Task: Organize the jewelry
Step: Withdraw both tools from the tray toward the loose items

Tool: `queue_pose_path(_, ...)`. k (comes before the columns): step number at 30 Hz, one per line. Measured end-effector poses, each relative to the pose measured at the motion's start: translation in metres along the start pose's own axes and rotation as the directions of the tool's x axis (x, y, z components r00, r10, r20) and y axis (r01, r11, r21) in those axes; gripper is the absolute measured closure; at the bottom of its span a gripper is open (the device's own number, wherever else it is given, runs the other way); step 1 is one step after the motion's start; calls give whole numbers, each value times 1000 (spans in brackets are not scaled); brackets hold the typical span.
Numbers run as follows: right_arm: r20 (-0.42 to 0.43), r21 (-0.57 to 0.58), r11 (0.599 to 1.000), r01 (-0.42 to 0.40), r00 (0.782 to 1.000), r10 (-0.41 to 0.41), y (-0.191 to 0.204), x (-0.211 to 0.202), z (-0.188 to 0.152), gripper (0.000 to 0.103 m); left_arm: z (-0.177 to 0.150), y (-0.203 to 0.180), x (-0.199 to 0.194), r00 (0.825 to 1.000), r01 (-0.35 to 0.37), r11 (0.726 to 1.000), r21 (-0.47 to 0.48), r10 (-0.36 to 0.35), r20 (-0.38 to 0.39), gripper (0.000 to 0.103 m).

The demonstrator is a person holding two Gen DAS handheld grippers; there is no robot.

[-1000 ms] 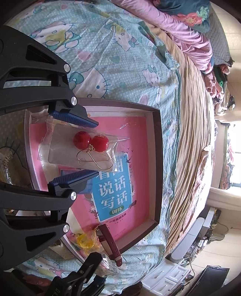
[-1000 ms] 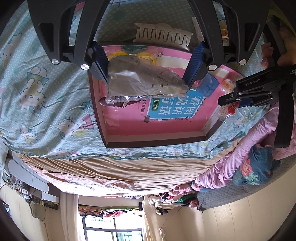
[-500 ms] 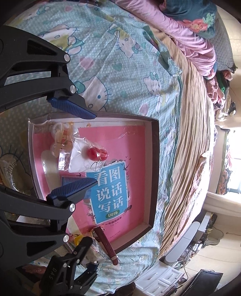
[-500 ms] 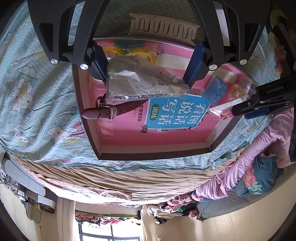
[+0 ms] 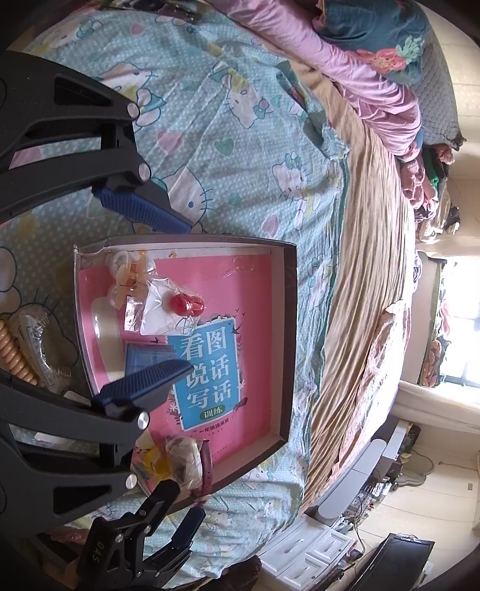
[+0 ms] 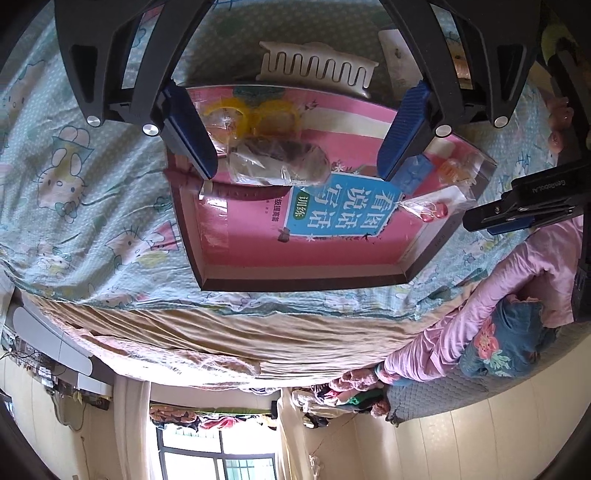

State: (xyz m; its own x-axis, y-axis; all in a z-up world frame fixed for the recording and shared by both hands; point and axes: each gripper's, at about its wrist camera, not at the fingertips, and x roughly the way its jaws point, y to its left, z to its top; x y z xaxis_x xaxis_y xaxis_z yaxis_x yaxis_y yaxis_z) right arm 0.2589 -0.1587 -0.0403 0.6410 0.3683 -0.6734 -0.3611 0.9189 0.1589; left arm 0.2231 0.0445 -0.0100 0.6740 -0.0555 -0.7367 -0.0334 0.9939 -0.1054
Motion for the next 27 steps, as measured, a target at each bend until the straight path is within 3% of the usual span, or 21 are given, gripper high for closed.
queue_pose_path(4, 11, 1, 1000, -10, 1000, 10, 1, -9, 2, 14, 1, 0, -6, 1000, 3, 1000, 0, -3, 10, 39)
queue_pose_path(9, 21, -1, 1000, -19, 1000, 19, 4, -19, 1, 13, 1, -1, -15, 1000, 4, 1000, 6, -4, 23, 29)
queue_pose_path(12, 30, 4, 1000, -25, 999, 25, 3, -26, 2, 13, 1, -3, -21, 999, 1, 1000, 10, -1, 33, 19)
queue_pose_path(27, 107, 29, 999, -31, 994, 28, -3, -68, 4, 12, -1, -8, -53, 996, -4, 1000, 25, 2, 87, 13)
